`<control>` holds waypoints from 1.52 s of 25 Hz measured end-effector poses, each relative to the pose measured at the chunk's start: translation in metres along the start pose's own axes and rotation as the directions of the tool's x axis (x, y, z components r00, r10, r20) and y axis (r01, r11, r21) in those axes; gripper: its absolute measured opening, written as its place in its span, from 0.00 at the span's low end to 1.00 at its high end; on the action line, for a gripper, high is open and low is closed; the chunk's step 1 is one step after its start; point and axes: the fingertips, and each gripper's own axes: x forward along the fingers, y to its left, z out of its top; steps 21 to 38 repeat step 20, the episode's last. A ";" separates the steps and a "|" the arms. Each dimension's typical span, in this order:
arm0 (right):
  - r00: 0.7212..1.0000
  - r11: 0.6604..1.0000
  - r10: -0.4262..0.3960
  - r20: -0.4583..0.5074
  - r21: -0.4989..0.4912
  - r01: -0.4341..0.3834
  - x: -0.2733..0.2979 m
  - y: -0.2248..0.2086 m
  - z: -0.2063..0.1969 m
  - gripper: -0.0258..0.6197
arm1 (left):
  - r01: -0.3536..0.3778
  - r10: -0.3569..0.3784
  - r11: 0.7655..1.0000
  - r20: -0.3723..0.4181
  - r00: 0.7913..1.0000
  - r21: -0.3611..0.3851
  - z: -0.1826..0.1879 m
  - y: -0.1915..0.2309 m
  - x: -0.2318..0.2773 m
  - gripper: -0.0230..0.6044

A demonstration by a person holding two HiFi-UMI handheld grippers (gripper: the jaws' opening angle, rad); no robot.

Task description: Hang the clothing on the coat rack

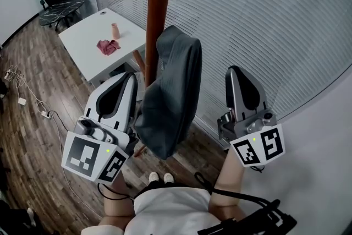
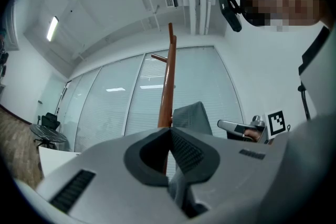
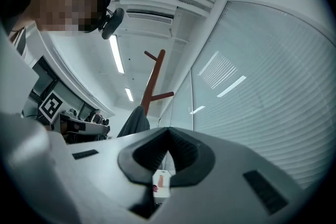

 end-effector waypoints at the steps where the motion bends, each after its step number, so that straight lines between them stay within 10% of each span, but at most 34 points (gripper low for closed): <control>1: 1.000 1.000 0.002 -0.001 0.000 -0.002 0.000 0.000 0.000 0.07 | -0.002 0.002 1.000 -0.001 1.000 0.001 0.000 0.001 0.000 0.06; 38: 1.000 1.000 0.019 0.004 0.000 -0.019 0.005 0.004 0.002 0.07 | -0.017 0.017 1.000 0.005 1.000 -0.001 0.004 0.002 -0.002 0.06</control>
